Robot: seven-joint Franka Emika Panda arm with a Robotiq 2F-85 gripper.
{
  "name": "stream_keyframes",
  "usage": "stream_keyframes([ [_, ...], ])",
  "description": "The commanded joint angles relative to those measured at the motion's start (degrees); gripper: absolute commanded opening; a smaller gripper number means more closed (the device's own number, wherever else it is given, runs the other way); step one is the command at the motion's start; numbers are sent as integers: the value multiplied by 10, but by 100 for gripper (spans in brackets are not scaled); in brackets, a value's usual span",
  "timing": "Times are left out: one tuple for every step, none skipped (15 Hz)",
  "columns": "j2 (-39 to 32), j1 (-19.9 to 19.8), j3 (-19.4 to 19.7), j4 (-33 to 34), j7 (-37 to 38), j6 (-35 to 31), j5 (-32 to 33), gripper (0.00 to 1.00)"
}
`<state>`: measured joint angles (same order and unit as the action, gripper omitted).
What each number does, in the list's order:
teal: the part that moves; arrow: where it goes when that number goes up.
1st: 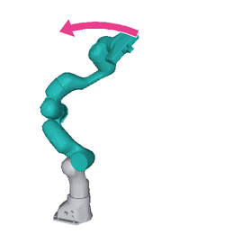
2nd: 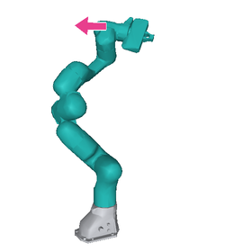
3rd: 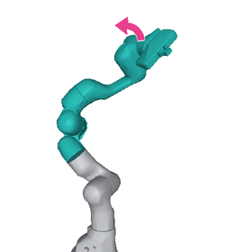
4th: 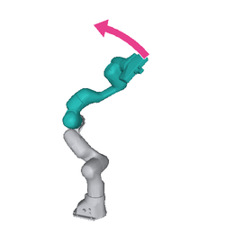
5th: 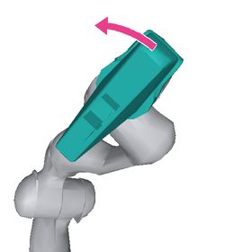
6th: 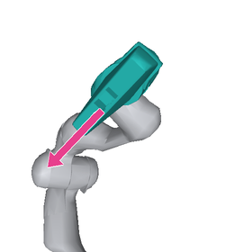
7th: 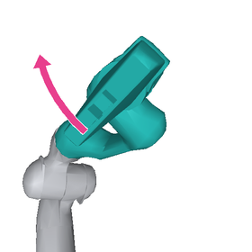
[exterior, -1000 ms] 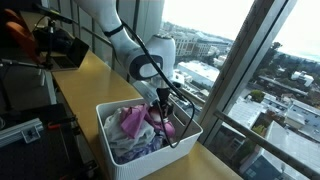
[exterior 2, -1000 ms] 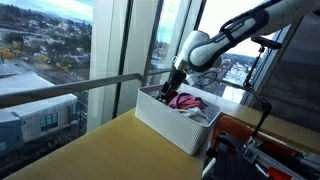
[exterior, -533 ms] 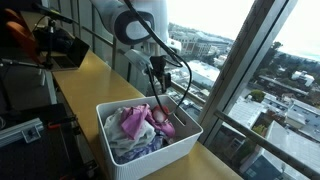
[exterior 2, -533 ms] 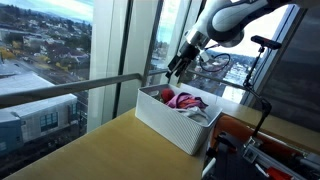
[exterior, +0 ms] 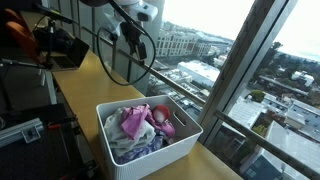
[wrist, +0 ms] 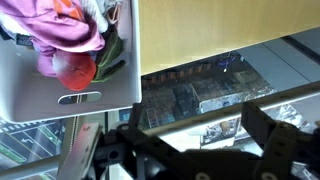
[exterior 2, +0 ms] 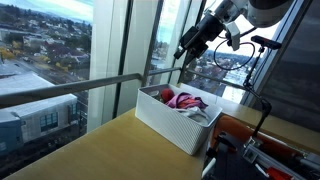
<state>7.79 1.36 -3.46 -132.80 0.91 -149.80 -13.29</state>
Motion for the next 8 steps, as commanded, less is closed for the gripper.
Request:
stream_keyframes([
  [13, 9, 7, -8, 7, 1, 0, 100],
  [21, 10, 7, -14, 10, 1, -1, 100],
  [24, 10, 7, -17, 11, 1, -1, 100],
  [24, 10, 7, -18, 12, 1, -1, 100],
  [24, 10, 7, -19, 12, 1, -1, 100],
  [24, 10, 7, -20, 12, 1, -2, 100],
  [24, 10, 7, -20, 12, 1, -2, 100],
  [24, 10, 7, -20, 12, 1, -2, 100],
])
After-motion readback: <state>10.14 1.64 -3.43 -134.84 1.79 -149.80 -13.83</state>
